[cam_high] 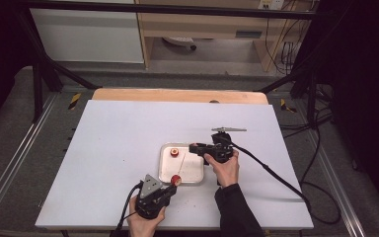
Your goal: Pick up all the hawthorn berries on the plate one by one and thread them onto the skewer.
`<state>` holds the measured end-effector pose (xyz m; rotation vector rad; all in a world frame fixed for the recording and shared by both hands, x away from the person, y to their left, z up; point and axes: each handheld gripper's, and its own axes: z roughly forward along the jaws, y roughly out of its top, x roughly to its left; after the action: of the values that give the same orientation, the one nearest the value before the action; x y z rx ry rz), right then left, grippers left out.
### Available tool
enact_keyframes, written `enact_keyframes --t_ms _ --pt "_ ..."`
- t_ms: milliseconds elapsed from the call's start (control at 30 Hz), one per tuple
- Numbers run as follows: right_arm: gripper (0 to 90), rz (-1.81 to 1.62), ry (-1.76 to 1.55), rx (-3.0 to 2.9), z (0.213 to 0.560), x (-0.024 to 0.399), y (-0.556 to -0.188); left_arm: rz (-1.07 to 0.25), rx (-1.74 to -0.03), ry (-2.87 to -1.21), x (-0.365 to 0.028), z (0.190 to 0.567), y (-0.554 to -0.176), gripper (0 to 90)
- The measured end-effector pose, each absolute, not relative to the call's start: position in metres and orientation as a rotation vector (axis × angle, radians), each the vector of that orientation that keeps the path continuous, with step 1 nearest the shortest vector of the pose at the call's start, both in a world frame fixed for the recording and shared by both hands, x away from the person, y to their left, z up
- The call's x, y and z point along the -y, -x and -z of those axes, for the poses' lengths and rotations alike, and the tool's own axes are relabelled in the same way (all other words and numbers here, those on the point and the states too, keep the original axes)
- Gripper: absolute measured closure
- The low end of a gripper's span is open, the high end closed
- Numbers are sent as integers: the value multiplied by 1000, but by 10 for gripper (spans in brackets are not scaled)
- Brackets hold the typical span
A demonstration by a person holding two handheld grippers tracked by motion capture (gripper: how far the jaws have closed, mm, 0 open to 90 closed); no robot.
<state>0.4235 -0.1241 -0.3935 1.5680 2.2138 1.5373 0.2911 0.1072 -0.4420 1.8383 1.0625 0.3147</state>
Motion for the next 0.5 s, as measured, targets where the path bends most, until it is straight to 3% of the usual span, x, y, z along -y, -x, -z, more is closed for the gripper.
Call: enact_keyframes --t_ms 500 --pt "609 -1829 -1521 -1944 392 129 -403 -242 -1115 -1801 -85 442 -298 882"
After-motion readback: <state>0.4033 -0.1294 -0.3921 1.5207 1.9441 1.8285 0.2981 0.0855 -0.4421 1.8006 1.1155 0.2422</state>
